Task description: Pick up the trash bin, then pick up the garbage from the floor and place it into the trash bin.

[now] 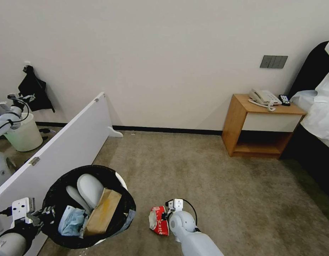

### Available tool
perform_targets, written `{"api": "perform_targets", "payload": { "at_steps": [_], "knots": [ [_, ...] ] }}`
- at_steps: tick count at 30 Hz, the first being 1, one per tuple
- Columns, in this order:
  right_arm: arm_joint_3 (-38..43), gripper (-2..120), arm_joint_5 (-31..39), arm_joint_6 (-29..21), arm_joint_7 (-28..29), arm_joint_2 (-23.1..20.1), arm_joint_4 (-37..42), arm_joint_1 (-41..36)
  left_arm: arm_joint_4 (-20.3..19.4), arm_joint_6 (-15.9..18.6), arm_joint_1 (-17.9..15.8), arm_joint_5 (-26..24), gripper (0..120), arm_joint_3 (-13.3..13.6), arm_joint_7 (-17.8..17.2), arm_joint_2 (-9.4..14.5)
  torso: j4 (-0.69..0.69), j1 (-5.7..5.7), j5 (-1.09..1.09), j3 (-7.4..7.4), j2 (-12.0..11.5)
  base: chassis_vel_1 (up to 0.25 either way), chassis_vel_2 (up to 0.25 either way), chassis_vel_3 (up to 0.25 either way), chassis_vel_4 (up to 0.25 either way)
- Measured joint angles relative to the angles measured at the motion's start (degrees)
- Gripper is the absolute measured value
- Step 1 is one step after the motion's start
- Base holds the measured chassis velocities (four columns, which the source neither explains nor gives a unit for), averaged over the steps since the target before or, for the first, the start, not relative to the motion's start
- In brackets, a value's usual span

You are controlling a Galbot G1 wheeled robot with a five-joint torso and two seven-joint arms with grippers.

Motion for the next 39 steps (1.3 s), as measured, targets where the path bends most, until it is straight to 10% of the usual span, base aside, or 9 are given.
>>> {"api": "perform_targets", "payload": {
  "at_steps": [25,39],
  "knots": [
    [-6.9,97,5.3,-0.7,4.8,-0.1,5.4,0.6,0.1,0.0,0.0,-0.4,2,-0.5,0.0,0.3,0.01,0.0,-0.01,0.0,0.0,0.0,0.0,0.0,0.0],
    [-3.6,100,2.9,0.2,2.1,1.1,-1.5,2.0,-0.3,0.0,0.2,-0.3,2,-0.3,0.0,0.1,0.0,0.0,-0.01,0.0,0.0,0.0,0.0,0.0,0.0]
  ]
}}
